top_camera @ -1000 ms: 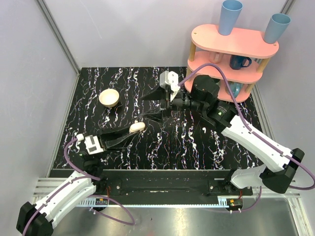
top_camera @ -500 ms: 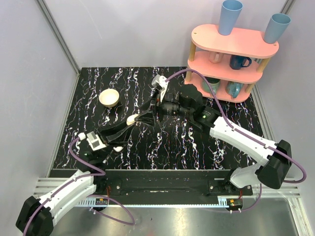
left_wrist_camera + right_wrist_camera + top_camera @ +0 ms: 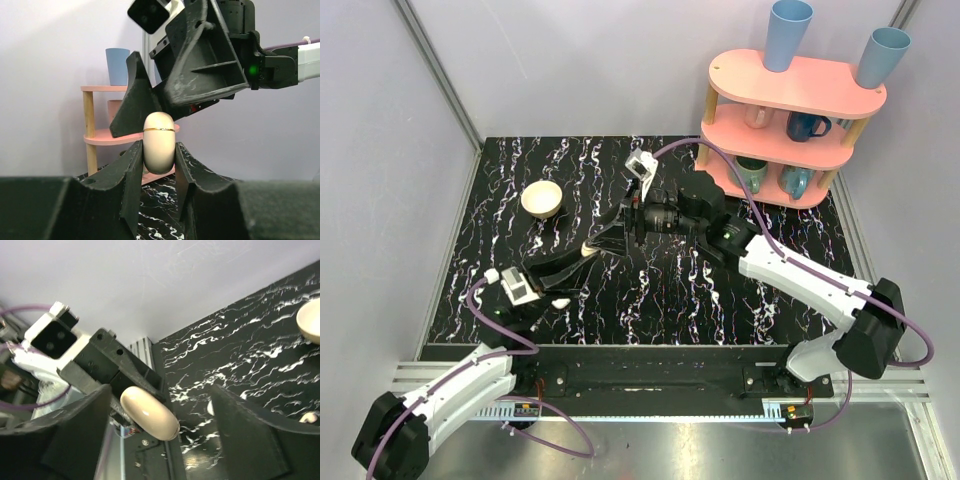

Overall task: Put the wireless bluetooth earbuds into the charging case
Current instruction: Adjust the charging case.

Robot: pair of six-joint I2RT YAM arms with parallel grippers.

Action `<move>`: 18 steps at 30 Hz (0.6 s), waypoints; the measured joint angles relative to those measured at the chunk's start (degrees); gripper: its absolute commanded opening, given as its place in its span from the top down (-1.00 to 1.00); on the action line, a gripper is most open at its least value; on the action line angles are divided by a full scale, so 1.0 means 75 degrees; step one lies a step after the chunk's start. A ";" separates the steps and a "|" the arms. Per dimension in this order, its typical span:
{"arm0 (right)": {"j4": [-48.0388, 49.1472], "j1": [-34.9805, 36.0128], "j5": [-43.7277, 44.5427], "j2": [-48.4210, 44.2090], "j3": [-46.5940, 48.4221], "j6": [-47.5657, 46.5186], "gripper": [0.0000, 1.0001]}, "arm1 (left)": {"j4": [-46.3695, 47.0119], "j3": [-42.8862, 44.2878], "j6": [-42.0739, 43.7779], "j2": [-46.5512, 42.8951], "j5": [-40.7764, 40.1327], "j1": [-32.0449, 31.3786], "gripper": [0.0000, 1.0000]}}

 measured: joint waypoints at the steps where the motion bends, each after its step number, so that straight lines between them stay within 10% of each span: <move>1: -0.0015 0.0000 0.0093 0.0032 0.0000 0.0189 -0.96 | 0.0006 0.0000 0.0061 -0.0006 0.0017 0.0000 1.00; 18: -0.1000 0.0679 0.2197 0.0073 0.0175 0.0950 -0.96 | -0.0536 0.0096 0.1268 -0.0082 0.0117 0.0000 1.00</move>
